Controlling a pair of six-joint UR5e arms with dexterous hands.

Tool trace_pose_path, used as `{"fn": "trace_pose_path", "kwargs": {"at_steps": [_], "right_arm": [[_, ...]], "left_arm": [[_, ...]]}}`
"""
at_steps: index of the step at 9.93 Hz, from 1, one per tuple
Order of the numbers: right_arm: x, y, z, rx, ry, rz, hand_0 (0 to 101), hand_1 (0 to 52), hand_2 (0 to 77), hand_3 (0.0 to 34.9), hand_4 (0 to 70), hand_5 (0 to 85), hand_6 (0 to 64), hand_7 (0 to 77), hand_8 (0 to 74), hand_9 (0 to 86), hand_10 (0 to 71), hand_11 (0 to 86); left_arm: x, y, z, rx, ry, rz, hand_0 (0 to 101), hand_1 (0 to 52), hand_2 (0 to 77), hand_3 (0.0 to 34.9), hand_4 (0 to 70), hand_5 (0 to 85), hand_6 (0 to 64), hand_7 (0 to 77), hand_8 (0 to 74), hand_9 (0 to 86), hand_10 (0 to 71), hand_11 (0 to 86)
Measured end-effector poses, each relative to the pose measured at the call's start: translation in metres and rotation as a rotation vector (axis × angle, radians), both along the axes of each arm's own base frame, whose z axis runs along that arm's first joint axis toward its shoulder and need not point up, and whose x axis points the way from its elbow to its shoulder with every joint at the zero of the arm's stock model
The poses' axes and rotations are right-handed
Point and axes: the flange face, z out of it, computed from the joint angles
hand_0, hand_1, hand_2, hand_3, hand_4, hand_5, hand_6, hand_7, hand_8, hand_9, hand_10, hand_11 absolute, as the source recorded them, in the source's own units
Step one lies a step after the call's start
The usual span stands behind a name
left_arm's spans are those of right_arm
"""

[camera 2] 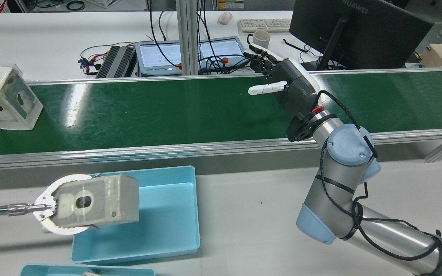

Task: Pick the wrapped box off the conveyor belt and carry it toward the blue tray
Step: 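Open the right hand fingers wider as the wrapped box approaches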

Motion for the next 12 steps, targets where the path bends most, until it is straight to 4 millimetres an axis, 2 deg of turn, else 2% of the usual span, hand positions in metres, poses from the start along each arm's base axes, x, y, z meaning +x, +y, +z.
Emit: {"fn": "trace_pose_path", "kwargs": {"at_steps": [1,2,3,12], "right_arm": [[-0.0026,0.0015,-0.0003,0.001,-0.001,-0.005,47,8.7,6.0,0.0,9.8,9.8,6.5,15.3,1.1,2.2,0.0,1.1],[-0.0042,0.0022,-0.0001,0.001,-0.001,-0.007,47,8.7,6.0,0.0,9.8,9.8,6.5,15.3,1.1,2.2,0.0,1.1],[-0.0046,0.0023,0.0001,0.0,-0.001,-0.007,47,11.5,6.0,0.1,9.8,9.8,6.5,15.3,2.7,1.6,0.0,1.1],[-0.0085,0.0,0.0038,0.0,0.001,-0.006,47,10.9,5.5,0.1,11.5,9.8,6.5,16.4,2.7,1.6,0.0,1.1]], "left_arm": [[0.0,0.0,0.0,0.0,0.0,0.0,0,0.0,0.5,0.0,0.0,1.1,0.5,0.5,0.5,0.5,0.5,0.5],[0.0,0.0,0.0,0.0,0.0,0.0,0,0.0,0.5,0.0,0.0,1.1,0.5,0.5,0.5,0.5,0.0,0.5],[0.0,0.0,0.0,0.0,0.0,0.0,0,0.0,1.1,0.0,0.0,1.1,0.5,0.5,0.5,0.5,0.0,0.5],[0.0,0.0,0.0,0.0,0.0,0.0,0,0.0,0.5,0.0,0.0,0.5,0.5,0.5,0.5,0.5,0.5,0.5]]}}
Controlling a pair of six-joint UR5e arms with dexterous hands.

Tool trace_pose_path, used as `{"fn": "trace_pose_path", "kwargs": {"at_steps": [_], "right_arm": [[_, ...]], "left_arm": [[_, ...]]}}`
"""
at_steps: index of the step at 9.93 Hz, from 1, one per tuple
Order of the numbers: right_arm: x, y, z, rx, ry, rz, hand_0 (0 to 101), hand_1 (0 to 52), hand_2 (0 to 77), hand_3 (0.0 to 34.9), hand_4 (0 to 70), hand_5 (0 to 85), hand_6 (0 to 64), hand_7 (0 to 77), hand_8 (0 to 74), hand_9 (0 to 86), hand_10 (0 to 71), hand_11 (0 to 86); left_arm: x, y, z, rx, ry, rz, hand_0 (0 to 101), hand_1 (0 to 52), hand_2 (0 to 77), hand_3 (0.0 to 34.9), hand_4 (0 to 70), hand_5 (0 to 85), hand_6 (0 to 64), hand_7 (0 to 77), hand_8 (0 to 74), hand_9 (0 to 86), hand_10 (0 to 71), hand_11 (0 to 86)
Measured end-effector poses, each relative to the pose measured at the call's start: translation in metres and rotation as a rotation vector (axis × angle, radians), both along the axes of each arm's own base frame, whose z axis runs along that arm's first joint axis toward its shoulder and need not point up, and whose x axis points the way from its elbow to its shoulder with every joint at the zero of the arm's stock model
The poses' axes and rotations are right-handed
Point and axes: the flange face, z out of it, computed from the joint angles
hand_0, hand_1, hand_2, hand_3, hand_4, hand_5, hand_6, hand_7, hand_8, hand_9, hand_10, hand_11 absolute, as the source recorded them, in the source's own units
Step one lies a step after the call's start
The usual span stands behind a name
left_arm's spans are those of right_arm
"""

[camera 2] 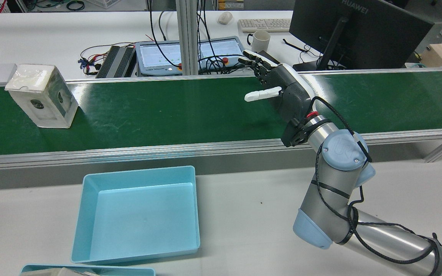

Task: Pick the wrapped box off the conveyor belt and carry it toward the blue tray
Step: 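Open the right hand fingers wider as the wrapped box approaches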

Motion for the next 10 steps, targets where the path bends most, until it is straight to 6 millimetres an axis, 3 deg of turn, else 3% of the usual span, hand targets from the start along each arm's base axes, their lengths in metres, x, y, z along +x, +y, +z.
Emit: {"fn": "trace_pose_path", "kwargs": {"at_steps": [3,4,5,6,7,8,9,10], "right_arm": [[-0.0001,-0.0001,0.0001,0.0,-0.001,0.0,46,10.9,5.5,0.1,12.0,10.9,7.1,17.5,2.7,1.6,0.0,1.1],[-0.0001,-0.0002,0.0001,0.0,-0.001,0.0,48,23.5,16.9,0.1,13.1,16.4,7.1,17.5,3.3,2.7,0.0,1.1],[0.0,-0.0003,0.0001,0.0,-0.002,0.0,50,31.6,26.7,0.1,13.6,24.5,8.2,17.5,3.3,2.7,0.0,1.1],[0.0003,-0.0004,0.0,0.0,-0.002,0.001,50,31.6,26.7,0.1,13.6,24.5,8.2,17.5,3.3,3.3,0.0,1.1],[0.0009,-0.0006,-0.0002,0.001,-0.003,0.001,51,26.7,42.0,0.1,14.2,31.1,8.2,16.4,3.3,2.7,0.0,1.1],[0.0013,-0.0008,-0.0004,0.001,-0.004,0.002,50,16.9,36.0,0.1,14.2,31.1,8.2,16.4,3.3,2.7,0.0,1.1],[0.0015,-0.0009,-0.0001,0.0,-0.004,0.002,47,5.4,27.8,0.2,9.8,8.2,6.0,15.8,3.3,2.7,0.0,1.1],[0.0016,-0.001,0.0,0.0,-0.004,0.002,43,3.8,14.7,0.2,9.3,6.0,4.4,15.8,3.3,1.6,0.0,1.1]], "left_arm": [[0.0,0.0,0.0,0.0,0.0,0.0,0,0.0,1.1,0.0,0.0,0.5,0.5,0.5,0.5,0.5,0.5,0.5],[0.0,0.0,0.0,0.0,0.0,0.0,0,0.0,1.1,0.0,0.0,1.1,0.5,0.5,0.5,0.5,0.0,0.5],[0.0,0.0,0.0,0.0,0.0,0.0,0,0.0,1.1,0.0,0.0,1.1,0.5,0.5,0.5,0.5,0.0,0.5],[0.0,0.0,0.0,0.0,0.0,0.0,0,0.0,1.1,0.0,0.0,1.1,0.5,0.5,0.5,0.5,0.0,0.5],[0.0,0.0,0.0,0.0,0.0,0.0,0,0.0,1.1,0.0,0.0,1.1,0.5,0.5,0.5,0.5,0.5,0.5],[0.0,0.0,0.0,0.0,0.0,0.0,0,0.0,1.1,0.0,0.0,1.1,0.5,0.5,0.5,0.5,0.5,0.5],[0.0,0.0,0.0,0.0,0.0,0.0,0,0.0,1.1,0.0,0.0,1.1,0.5,0.5,0.5,0.5,0.5,0.5],[0.0,0.0,0.0,0.0,0.0,0.0,0,0.0,0.5,0.0,0.0,1.1,0.5,0.5,0.5,0.5,0.5,0.5]]}}
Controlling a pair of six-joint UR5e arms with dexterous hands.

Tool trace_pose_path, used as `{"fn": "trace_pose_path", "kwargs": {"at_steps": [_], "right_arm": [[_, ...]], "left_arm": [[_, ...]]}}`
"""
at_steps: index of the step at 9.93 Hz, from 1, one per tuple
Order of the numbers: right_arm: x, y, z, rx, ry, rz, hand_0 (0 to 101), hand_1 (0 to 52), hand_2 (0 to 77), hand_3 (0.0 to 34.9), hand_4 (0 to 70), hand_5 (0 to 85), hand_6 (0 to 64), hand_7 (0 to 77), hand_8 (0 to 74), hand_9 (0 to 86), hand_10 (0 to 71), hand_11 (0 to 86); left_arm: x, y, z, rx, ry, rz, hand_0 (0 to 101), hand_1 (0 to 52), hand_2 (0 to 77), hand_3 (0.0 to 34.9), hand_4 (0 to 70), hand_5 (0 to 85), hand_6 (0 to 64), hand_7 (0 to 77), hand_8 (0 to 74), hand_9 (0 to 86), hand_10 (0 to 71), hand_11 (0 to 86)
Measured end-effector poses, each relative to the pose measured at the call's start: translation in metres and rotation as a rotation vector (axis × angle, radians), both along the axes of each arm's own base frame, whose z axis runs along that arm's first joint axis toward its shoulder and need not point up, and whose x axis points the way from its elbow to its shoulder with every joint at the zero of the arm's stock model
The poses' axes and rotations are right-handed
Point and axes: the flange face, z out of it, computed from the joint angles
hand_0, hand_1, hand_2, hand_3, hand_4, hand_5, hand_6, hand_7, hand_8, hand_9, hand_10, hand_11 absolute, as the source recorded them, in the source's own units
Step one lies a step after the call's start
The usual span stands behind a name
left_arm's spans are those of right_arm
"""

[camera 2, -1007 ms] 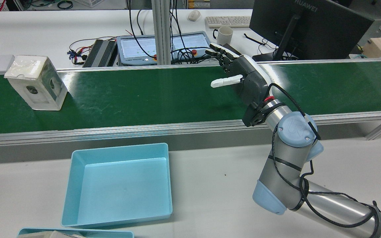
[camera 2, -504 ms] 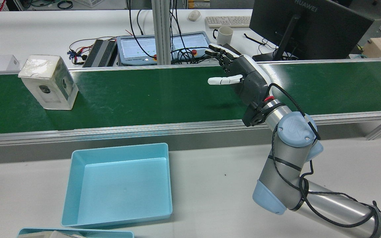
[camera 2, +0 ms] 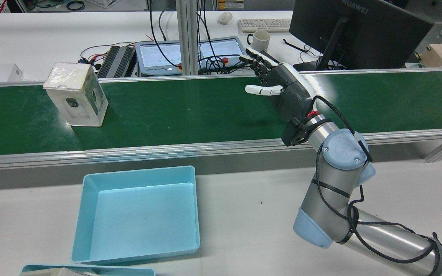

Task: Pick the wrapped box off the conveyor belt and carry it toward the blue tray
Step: 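Open the right hand fingers wider as the wrapped box approaches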

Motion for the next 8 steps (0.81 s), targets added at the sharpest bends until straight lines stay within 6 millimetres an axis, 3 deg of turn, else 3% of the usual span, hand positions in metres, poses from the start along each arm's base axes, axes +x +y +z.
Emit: {"fn": "trace_pose_path", "kwargs": {"at_steps": [1,2,3,4,5,6,7,8], "right_arm": [[0.0001,0.0,0.0004,-0.001,0.001,0.0,40,2.2,2.7,0.1,9.3,8.7,4.4,15.8,3.3,1.6,0.0,1.1],[0.0002,0.0,0.0005,-0.001,0.001,0.0,43,7.6,1.6,0.2,10.4,10.4,6.0,15.8,3.3,1.6,0.0,1.1],[0.0002,0.0,0.0003,0.0,0.0,0.0,49,18.5,1.6,0.1,11.5,13.6,7.6,15.8,4.4,2.7,0.0,1.1],[0.0002,0.0,0.0,0.0,0.0,0.0,54,34.4,1.6,0.1,12.5,15.3,7.6,17.5,5.5,4.4,0.0,1.1],[0.0002,0.0,-0.0003,0.0,-0.001,0.0,54,34.4,1.6,0.1,12.5,15.3,7.6,17.5,5.5,4.4,0.0,1.1],[0.0002,0.0,-0.0005,0.001,-0.001,0.0,49,14.7,15.8,0.1,11.5,12.5,7.6,17.5,4.4,4.4,0.0,1.1],[0.0,0.0001,-0.0004,0.0,-0.001,0.0,49,14.7,15.8,0.1,11.5,12.5,7.6,17.5,4.4,4.4,0.0,1.1],[-0.0004,0.0002,-0.0003,0.001,-0.001,-0.001,46,4.9,11.4,0.2,11.5,11.5,5.5,17.5,4.4,2.7,0.0,1.1]], "left_arm": [[0.0,0.0,0.0,0.0,0.0,0.0,0,0.0,1.1,0.0,0.0,1.1,0.5,0.5,0.5,0.5,0.5,0.5],[0.0,0.0,0.0,0.0,0.0,0.0,0,0.0,1.1,0.0,0.0,1.1,0.5,0.5,0.5,0.5,0.5,0.5],[0.0,0.0,0.0,0.0,0.0,0.0,0,0.0,0.5,0.0,0.0,1.1,0.5,0.5,0.5,0.5,0.5,0.5],[0.0,0.0,0.0,0.0,0.0,0.0,0,0.0,0.5,0.0,0.0,1.1,0.5,0.5,0.5,0.5,0.5,0.5],[0.0,0.0,0.0,0.0,0.0,0.0,0,0.0,1.1,0.0,0.0,1.1,0.5,0.5,0.5,0.5,0.5,0.5],[0.0,0.0,0.0,0.0,0.0,0.0,0,0.0,1.1,0.0,0.0,1.1,0.5,0.5,0.5,0.5,0.5,0.5],[0.0,0.0,0.0,0.0,0.0,0.0,0,0.0,1.1,0.0,0.0,1.1,0.5,0.5,0.5,0.5,0.0,0.5],[0.0,0.0,0.0,0.0,0.0,0.0,0,0.0,1.1,0.0,0.0,1.1,0.5,0.5,0.5,0.5,0.5,0.5]]}}
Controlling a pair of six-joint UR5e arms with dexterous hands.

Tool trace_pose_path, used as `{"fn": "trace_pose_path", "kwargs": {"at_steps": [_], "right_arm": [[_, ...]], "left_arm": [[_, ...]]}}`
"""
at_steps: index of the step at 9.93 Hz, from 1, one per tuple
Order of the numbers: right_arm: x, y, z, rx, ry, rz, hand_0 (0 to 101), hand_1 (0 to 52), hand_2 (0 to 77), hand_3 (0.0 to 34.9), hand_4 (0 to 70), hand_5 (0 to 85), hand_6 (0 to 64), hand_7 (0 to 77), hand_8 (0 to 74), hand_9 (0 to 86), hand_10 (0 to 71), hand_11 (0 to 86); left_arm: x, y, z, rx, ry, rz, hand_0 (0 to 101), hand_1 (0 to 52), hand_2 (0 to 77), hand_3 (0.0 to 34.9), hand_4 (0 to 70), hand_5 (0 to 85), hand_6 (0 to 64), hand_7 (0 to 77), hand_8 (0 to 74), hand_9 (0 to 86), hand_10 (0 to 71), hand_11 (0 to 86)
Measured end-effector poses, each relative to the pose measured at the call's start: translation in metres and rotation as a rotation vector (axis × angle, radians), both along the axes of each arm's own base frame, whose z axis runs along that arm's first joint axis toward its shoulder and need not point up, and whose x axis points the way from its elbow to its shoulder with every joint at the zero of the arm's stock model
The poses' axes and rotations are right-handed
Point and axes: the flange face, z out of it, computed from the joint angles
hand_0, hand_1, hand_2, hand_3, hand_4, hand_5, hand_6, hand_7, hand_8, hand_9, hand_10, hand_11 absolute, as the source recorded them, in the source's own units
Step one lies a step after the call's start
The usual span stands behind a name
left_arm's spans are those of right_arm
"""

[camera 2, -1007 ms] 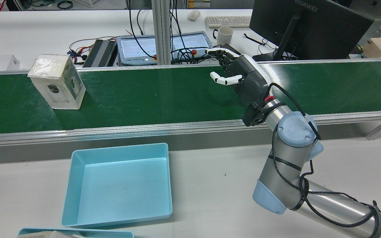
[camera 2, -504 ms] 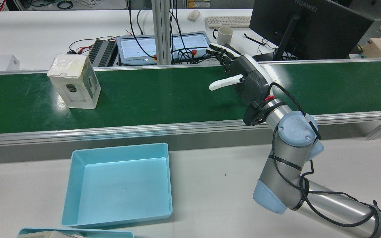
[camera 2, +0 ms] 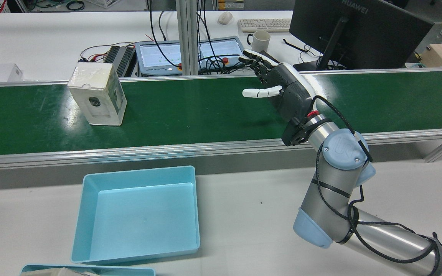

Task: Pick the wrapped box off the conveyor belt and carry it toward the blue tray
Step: 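Open the right hand fingers wider as the wrapped box approaches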

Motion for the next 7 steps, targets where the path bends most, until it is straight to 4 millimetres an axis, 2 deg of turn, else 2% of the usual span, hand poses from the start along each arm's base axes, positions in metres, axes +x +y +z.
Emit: {"fn": "trace_pose_path", "kwargs": {"at_steps": [1,2,3,4,5,6,7], "right_arm": [[-0.0003,0.0001,0.0001,0.0,0.0,0.0,45,3.8,2.2,0.1,12.5,15.3,8.2,19.6,6.0,5.4,0.0,1.1],[-0.0004,0.0001,0.0002,0.0,0.001,0.0,45,3.8,2.2,0.1,12.5,15.3,8.2,19.6,6.0,5.4,0.0,1.1],[-0.0004,0.0001,0.0002,0.0,0.001,0.0,49,16.4,3.3,0.0,12.5,13.6,8.2,19.6,5.5,6.0,0.0,1.1],[-0.0005,0.0001,0.0002,0.0,0.001,-0.001,49,16.4,3.3,0.0,12.5,13.6,8.2,19.6,5.5,6.0,0.0,1.1],[-0.0005,0.0001,0.0002,0.0,0.001,-0.001,46,7.1,16.4,0.0,10.9,10.9,5.5,18.0,5.5,3.8,0.0,1.1],[-0.0005,0.0001,0.0003,0.0,0.001,-0.001,45,4.4,4.4,0.0,10.9,10.4,7.1,18.0,5.5,3.8,0.0,1.1],[-0.0004,0.0001,0.0003,-0.001,0.001,0.0,45,4.4,4.4,0.0,10.9,10.4,7.1,18.0,5.5,3.8,0.0,1.1]], "left_arm": [[0.0,0.0,0.0,0.0,0.0,0.0,0,0.0,1.1,0.0,0.0,1.1,0.5,0.5,0.5,0.5,0.5,0.5],[0.0,0.0,0.0,0.0,0.0,0.0,0,0.0,1.1,0.0,0.0,1.1,0.5,0.5,0.5,0.5,0.5,0.5],[0.0,0.0,0.0,0.0,0.0,0.0,0,0.0,1.1,0.0,0.0,1.1,0.5,0.5,0.5,0.5,0.5,0.5],[0.0,0.0,0.0,0.0,0.0,0.0,0,0.0,1.1,0.0,0.0,1.1,0.5,0.5,0.5,0.5,0.5,0.5],[0.0,0.0,0.0,0.0,0.0,0.0,0,0.0,1.1,0.0,0.0,0.5,0.5,0.5,0.5,0.5,0.0,0.5],[0.0,0.0,0.0,0.0,0.0,0.0,0,0.0,1.1,0.0,0.0,1.1,0.5,0.5,0.5,0.5,0.0,0.5],[0.0,0.0,0.0,0.0,0.0,0.0,0,0.0,1.1,0.0,0.0,1.1,0.5,0.5,0.5,0.5,0.0,0.5]]}}
